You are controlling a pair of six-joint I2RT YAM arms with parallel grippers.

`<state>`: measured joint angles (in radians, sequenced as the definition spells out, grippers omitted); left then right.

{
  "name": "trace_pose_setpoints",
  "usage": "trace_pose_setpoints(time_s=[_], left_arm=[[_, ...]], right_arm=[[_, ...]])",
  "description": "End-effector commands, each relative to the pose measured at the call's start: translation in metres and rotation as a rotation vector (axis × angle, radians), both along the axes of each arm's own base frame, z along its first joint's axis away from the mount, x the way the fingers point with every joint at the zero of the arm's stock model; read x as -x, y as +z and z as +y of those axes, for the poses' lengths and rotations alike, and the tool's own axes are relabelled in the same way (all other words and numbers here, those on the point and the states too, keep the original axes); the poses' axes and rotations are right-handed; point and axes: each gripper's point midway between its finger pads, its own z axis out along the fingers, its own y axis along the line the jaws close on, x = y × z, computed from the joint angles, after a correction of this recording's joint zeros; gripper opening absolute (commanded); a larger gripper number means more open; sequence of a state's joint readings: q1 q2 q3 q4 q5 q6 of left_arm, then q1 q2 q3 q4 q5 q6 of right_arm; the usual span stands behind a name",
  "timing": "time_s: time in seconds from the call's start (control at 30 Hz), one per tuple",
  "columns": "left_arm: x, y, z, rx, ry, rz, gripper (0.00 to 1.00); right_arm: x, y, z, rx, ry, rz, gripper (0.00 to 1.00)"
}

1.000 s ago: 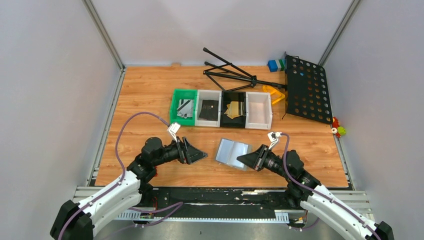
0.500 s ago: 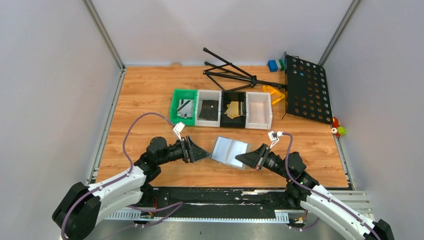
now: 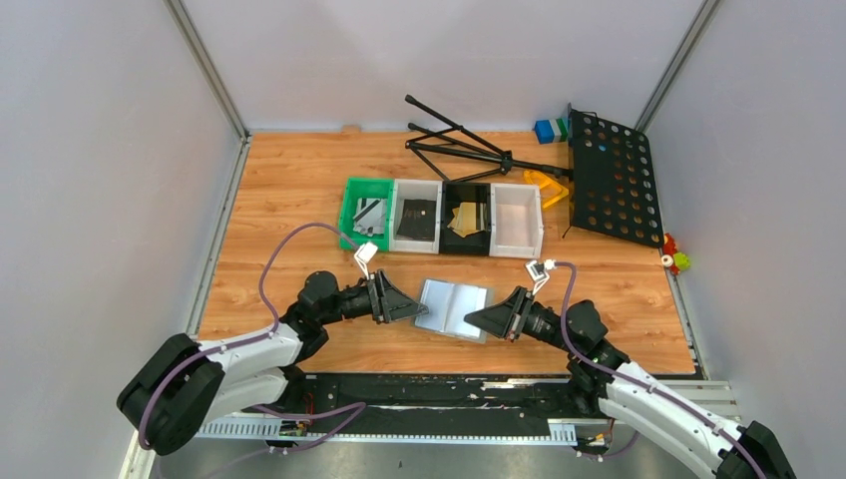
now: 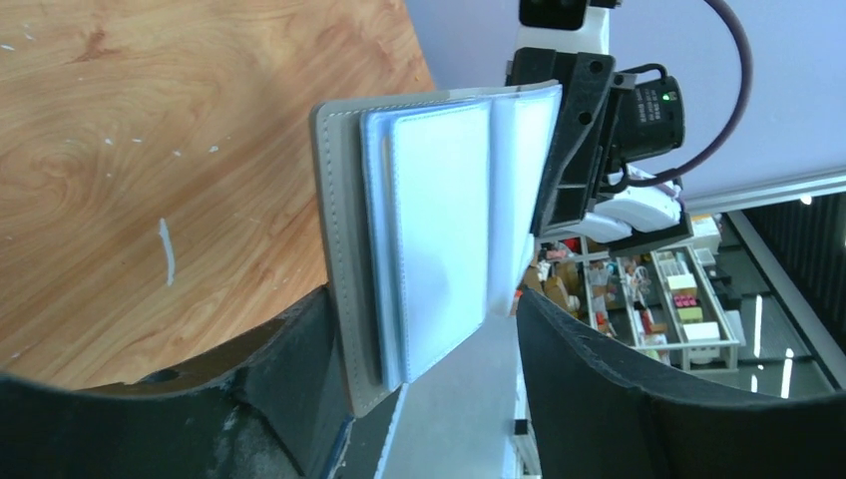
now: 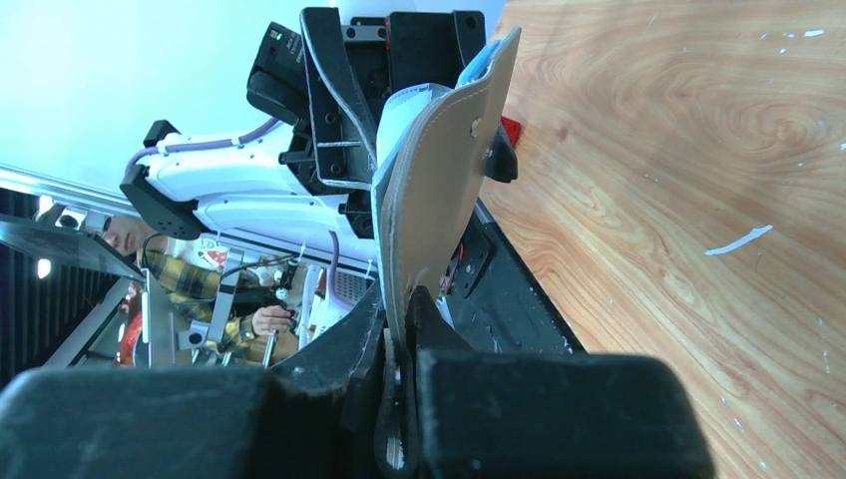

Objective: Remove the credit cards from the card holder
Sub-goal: Remove the credit card from the card holder.

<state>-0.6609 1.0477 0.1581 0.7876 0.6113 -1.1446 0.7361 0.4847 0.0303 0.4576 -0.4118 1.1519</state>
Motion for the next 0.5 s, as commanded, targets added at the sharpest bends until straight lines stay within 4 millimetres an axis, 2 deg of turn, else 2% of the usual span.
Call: trace_pose_setpoints(time_s=[0.0, 0.13, 0.2, 0.33, 0.47], left_arm=[[0.003, 0.031, -0.005, 0.104, -0.038, -0.074, 0.69], [0.005, 0.036, -0.005, 0.123, -0.038, -0.085, 0.47], [0.004, 0.035, -0.003, 0.118, -0.030, -0.087, 0.39], [0.003, 0.028, -0.001, 0.084, -0.011, -0.090, 0.29], [0.003, 0.030, 0.000, 0.081, -0.004, -0.098, 0.26]], right_arm=[[0.005, 0.020, 0.003, -0.058, 0.040, -0.057, 0.00], [0.002, 0.012, 0.004, -0.022, 0.033, -0.046, 0.00], [0.000, 0.008, 0.004, 0.001, 0.023, -0.046, 0.00], [0.000, 0.005, 0.002, 0.012, 0.013, -0.049, 0.00], [0.000, 0.004, 0.002, 0.020, 0.013, -0.050, 0.00]])
